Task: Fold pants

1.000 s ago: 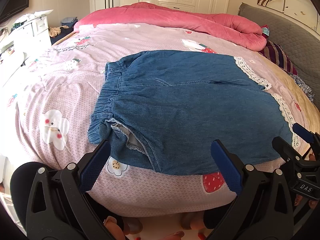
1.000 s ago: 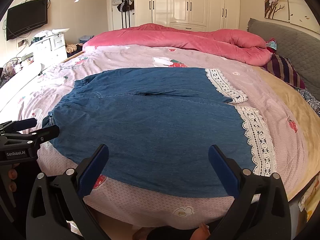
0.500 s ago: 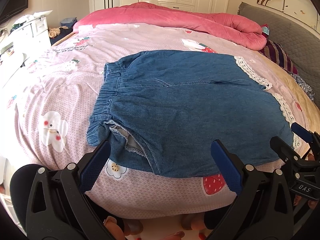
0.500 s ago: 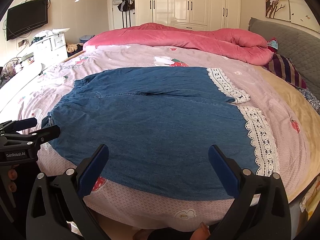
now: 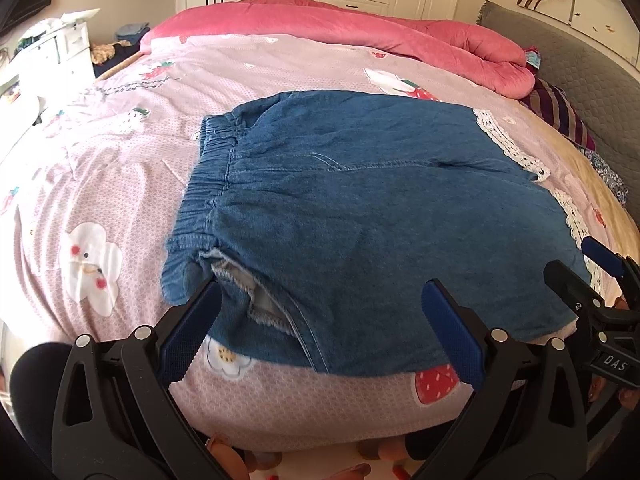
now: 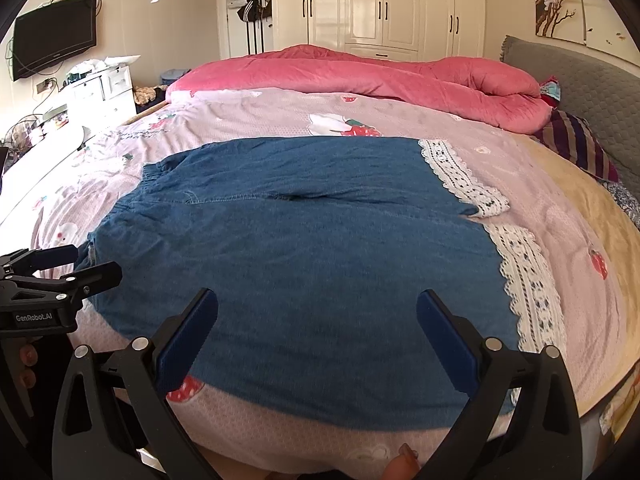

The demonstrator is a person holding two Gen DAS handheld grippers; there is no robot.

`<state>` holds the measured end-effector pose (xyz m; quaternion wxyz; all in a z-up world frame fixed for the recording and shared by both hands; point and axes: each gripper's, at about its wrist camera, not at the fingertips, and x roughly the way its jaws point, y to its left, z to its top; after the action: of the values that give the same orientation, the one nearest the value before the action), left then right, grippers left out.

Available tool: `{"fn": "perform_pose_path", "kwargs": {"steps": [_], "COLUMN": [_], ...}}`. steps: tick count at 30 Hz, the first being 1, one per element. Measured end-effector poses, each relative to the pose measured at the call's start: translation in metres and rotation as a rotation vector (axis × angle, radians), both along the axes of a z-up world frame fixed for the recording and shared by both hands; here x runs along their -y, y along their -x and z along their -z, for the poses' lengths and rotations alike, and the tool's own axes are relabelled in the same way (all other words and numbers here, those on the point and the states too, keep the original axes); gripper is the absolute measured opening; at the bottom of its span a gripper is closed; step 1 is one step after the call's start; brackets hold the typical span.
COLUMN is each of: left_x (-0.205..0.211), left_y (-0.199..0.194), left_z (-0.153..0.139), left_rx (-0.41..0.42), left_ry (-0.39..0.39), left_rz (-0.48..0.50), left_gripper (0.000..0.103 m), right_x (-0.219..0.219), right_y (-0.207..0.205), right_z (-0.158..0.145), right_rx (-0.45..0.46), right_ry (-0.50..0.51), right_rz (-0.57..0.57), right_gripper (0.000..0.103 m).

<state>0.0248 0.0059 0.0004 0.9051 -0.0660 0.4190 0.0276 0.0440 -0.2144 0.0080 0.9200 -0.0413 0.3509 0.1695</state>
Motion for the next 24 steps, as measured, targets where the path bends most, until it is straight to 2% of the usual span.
{"fn": "perform_pose_path", "kwargs": {"steps": [7, 11, 15, 24], "left_x": [-0.027, -0.049, -0.070, -0.101], "left_y": [-0.035, -0.058, -0.080, -0.138], "left_z": [-0.008, -0.013, -0.019, -0.016], "left_rx": [-0.019, -0.018, -0.016, -0.046], "left_ry": [0.009, -0.033, -0.027, -0.145], "left_rz": [-0.004, -0.056, -0.080, -0.106], "left_gripper": [0.094, 0.094, 0.094, 0.094], "right_x": [-0.005, -0.012, -0.020, -0.057], "right_y": [-0.036, -0.058, -0.080, -0.133], "right_z": [-0.005, -0.009, -0.013, -0.021], "right_rx": [-0.042, -0.051, -0.078, -0.064], "right_ry": [-0.038, -0.045, -0.072, 0.028], "right_rz": [-0.030, -0.051, -0.082, -0.146], "right_gripper": [0.099, 0.099, 0.099, 0.099]}}
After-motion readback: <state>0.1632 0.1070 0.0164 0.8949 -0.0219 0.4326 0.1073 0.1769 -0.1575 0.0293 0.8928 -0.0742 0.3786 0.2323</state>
